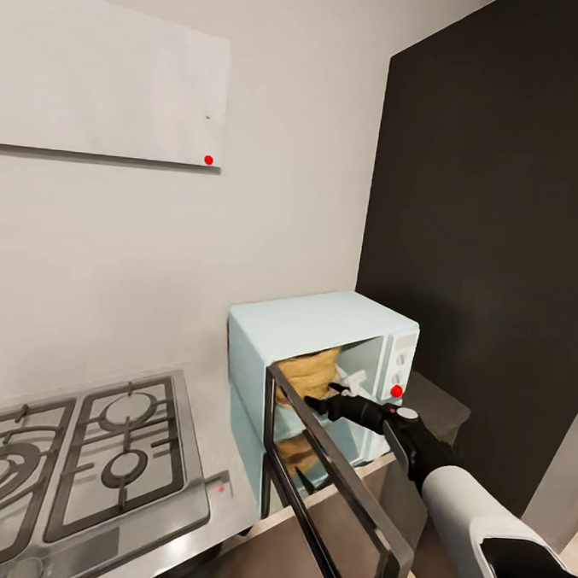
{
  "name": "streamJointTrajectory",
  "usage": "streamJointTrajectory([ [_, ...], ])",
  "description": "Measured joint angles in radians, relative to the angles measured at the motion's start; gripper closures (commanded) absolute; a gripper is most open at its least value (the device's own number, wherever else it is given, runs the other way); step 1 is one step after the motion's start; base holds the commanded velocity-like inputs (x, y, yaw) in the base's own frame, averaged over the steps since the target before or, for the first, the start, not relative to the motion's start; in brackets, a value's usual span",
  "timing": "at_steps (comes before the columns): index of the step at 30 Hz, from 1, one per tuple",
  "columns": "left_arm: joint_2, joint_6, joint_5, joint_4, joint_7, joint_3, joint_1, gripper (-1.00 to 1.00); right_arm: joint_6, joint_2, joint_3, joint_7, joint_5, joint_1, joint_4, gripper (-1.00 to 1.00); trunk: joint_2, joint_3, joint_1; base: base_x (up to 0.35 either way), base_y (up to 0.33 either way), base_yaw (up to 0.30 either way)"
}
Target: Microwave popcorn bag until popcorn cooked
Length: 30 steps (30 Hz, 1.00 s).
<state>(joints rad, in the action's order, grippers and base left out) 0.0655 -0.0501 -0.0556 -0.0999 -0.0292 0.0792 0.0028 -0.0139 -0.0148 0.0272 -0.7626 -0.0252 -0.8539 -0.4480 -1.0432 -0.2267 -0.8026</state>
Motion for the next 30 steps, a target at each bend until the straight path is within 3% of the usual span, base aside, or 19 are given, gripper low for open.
streamJointTrajectory([
  [8,0.000,0.000,0.000,0.000,0.000,-0.001,0.000,-1.00,0.000,0.026,0.004,0.002,-0.004,0.000,0.012,-1.00,0.000,0.000,0.000,0.024,0.000,0.000],
  [23,0.000,0.000,0.000,0.000,-0.001,-0.001,0.000,-1.00,0.000,0.026,0.004,0.005,-0.007,0.000,0.013,-1.00,0.000,0.000,0.000,0.106,0.000,0.000],
  [30,0.002,0.000,0.000,0.000,0.000,-0.001,0.000,-1.00,0.001,0.015,0.004,0.004,-0.011,0.000,0.012,-1.00,0.000,0.000,-0.001,-0.240,-0.057,0.000],
])
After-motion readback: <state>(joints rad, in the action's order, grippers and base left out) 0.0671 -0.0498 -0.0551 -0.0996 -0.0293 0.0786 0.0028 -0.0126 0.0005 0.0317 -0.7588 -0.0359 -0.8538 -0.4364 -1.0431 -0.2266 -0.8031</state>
